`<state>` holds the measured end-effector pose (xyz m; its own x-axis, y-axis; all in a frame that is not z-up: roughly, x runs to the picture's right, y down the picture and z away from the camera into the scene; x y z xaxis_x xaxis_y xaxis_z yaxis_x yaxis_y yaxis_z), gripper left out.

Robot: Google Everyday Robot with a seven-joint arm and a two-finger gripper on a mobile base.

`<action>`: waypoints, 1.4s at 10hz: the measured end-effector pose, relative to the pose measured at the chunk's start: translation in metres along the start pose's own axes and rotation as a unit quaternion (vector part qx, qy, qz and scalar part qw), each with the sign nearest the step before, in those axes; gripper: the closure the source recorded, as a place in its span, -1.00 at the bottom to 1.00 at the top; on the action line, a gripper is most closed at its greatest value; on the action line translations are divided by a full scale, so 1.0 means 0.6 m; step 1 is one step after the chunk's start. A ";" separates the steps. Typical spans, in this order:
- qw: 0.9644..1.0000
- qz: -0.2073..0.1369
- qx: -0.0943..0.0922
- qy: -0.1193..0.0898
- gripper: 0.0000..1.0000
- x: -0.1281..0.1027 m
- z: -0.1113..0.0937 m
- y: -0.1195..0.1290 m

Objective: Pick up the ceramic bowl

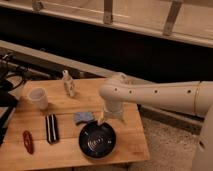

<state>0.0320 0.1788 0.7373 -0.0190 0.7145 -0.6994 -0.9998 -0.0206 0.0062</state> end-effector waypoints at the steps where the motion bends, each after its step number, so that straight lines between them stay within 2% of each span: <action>1: 1.000 0.000 0.002 0.002 -0.60 -0.001 0.002 -0.001; 3: 1.000 -0.009 0.005 0.008 -0.60 -0.002 0.009 0.009; 14: 0.999 0.005 0.019 0.032 -0.60 -0.004 0.072 0.018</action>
<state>0.0211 0.2071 0.7702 -0.0298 0.6677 -0.7439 -0.9992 0.0000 0.0400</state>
